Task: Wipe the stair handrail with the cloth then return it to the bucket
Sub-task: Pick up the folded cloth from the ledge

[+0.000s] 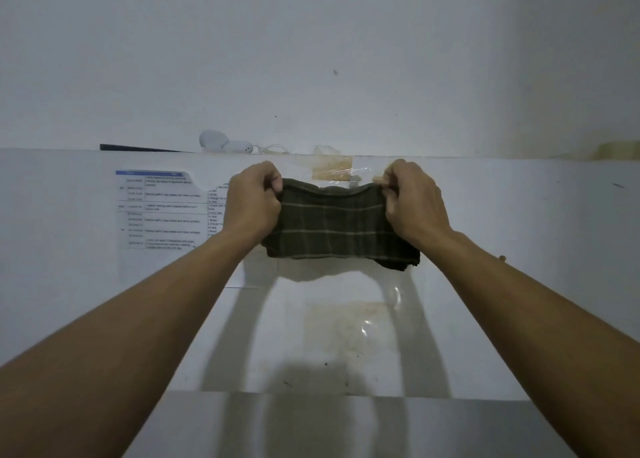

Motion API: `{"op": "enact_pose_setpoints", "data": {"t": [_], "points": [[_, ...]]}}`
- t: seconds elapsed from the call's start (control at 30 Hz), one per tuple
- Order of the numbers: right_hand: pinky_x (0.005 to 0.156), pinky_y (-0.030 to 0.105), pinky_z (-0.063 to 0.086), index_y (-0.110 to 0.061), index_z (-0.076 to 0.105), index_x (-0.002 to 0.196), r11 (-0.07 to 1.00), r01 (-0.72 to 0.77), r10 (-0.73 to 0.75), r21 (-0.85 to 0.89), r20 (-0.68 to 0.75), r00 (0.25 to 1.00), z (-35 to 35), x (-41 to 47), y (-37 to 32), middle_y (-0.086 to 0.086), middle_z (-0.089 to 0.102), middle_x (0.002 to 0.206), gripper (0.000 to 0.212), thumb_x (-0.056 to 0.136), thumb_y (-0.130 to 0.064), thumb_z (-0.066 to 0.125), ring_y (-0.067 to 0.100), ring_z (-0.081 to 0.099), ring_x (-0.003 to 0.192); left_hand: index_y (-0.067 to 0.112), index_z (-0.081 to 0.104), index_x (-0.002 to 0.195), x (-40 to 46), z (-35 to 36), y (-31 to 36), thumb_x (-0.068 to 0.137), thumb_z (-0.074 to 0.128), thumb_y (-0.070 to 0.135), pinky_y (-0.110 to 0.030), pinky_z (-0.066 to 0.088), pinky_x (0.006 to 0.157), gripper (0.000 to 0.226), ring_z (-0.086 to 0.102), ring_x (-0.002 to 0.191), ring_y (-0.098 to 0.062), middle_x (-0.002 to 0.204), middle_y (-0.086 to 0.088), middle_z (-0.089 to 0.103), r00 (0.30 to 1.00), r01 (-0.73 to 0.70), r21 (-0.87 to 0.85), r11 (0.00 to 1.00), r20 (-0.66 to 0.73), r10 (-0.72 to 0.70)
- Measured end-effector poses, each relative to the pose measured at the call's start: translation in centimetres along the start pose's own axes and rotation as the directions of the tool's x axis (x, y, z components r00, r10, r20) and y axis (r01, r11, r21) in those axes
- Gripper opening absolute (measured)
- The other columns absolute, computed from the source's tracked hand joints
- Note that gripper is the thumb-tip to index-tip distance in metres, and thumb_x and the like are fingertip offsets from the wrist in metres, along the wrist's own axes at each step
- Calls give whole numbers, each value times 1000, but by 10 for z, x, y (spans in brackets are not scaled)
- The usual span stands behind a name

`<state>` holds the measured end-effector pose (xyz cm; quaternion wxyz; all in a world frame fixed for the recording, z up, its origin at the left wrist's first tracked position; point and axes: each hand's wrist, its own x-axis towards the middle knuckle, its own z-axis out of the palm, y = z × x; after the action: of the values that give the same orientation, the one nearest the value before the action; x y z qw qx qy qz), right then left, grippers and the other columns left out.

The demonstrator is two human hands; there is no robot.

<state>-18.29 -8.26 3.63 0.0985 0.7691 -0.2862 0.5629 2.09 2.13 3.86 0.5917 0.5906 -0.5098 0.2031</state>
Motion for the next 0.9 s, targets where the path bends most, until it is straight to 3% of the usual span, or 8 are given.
{"op": "enact_pose_setpoints", "data": {"t": [0.17, 0.27, 0.37, 0.6, 0.73, 0.9], "points": [[74, 30, 39, -13, 66, 80, 998, 32, -42, 59, 164, 986, 13, -7, -29, 10, 58, 96, 18, 83, 1, 56, 27, 53, 87, 15, 70, 82, -16, -41, -19, 88, 56, 0, -28, 44, 86, 21, 54, 97, -16, 99, -2, 63, 997, 66, 55, 996, 38, -68], [81, 26, 38, -12, 73, 92, 993, 57, -82, 99, 275, 958, 33, -17, -54, 13, 66, 98, 25, 81, 5, 57, 26, 55, 86, 12, 73, 88, -34, -73, -40, 88, 58, 1, -33, 45, 96, 19, 56, 102, -19, 104, -6, 68, 993, 113, 98, 989, 13, -115], [88, 31, 46, -12, 74, 99, 982, 68, -126, 175, 344, 931, 57, -30, -87, 11, 69, 105, 26, 83, 2, 58, 25, 57, 92, 10, 73, 91, -55, -111, -63, 88, 57, -1, -34, 43, 100, 19, 56, 111, -25, 112, -11, 67, 985, 170, 150, 974, -15, -169], [93, 29, 42, -10, 71, 106, 907, 176, -334, 382, 401, 853, 123, -66, -186, 9, 67, 112, 24, 84, -7, 61, 25, 59, 102, 10, 66, 106, -103, -213, -121, 81, 69, 4, -28, 45, 85, 26, 56, 99, -19, 113, -9, 64, 960, 266, 349, 899, -16, -278], [99, 34, 43, -9, 68, 111, 845, 221, -454, 487, 433, 779, 161, -86, -249, 11, 65, 115, 34, 77, -5, 71, 27, 58, 106, 12, 63, 113, -131, -281, -155, 79, 68, -1, -29, 43, 91, 37, 50, 103, -16, 116, -6, 60, 942, 312, 437, 844, -23, -336], [98, 27, 39, -10, 64, 120, 777, 191, -538, 600, 476, 696, 203, -113, -333, 9, 61, 120, 36, 85, -2, 62, 24, 55, 108, 12, 64, 118, -169, -363, -183, 84, 61, -3, -33, 42, 95, 38, 49, 100, -14, 105, 4, 55, 913, 384, 519, 763, -90, -399]]}}
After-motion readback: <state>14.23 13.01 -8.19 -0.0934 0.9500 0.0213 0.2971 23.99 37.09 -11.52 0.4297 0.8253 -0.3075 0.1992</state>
